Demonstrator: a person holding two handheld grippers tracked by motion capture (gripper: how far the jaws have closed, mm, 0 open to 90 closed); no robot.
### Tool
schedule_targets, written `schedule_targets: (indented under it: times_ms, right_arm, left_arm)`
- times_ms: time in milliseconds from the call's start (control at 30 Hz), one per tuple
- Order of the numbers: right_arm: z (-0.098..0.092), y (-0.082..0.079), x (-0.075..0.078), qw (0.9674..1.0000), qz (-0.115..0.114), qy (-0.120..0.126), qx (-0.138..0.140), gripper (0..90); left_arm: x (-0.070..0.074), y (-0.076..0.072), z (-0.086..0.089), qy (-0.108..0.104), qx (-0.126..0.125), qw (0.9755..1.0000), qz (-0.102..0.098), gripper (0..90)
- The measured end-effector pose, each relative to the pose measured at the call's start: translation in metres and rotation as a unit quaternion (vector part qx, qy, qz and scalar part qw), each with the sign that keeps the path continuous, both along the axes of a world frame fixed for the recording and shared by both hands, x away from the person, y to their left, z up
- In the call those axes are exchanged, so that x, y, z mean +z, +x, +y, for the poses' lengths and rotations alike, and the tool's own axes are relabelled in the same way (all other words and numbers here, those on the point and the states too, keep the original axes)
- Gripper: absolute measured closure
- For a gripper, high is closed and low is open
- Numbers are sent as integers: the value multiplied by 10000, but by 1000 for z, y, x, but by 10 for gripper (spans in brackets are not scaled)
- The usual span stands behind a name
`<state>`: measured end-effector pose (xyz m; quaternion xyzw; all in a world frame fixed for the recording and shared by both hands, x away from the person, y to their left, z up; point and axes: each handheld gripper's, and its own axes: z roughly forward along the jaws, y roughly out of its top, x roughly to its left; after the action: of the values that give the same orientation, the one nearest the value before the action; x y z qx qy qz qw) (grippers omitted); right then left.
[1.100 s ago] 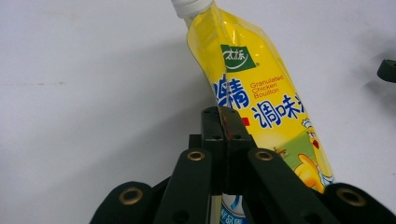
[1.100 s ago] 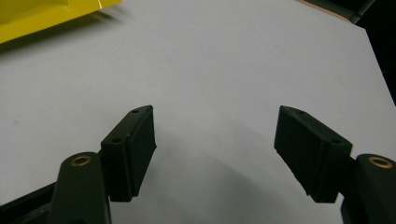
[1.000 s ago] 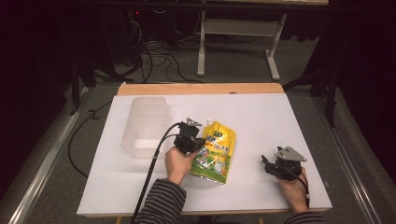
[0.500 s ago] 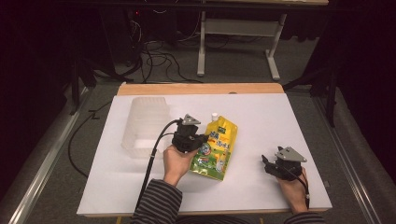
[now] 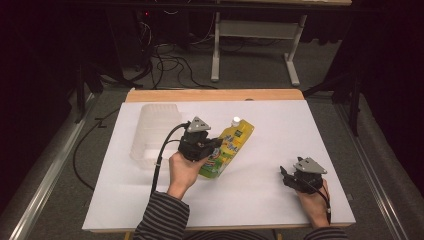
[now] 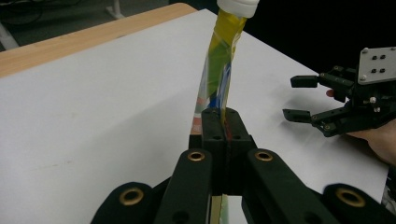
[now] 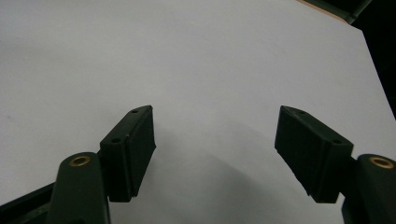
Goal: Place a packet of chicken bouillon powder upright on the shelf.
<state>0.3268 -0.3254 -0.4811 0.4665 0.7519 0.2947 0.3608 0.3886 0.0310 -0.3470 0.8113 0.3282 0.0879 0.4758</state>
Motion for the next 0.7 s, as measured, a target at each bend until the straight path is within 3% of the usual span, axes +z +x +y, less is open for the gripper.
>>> schedule_targets:
  times_ms: [267, 700]
  right_arm:
    - [1, 0, 0, 10000, 5, -2, 2, 291]
    - [0, 0, 0, 10000, 7, 11, 1, 285]
  left_arm:
    - [11, 2, 15, -230, 12, 9997, -74, 900]
    - [31, 3, 26, -245, 29, 9991, -332, 900]
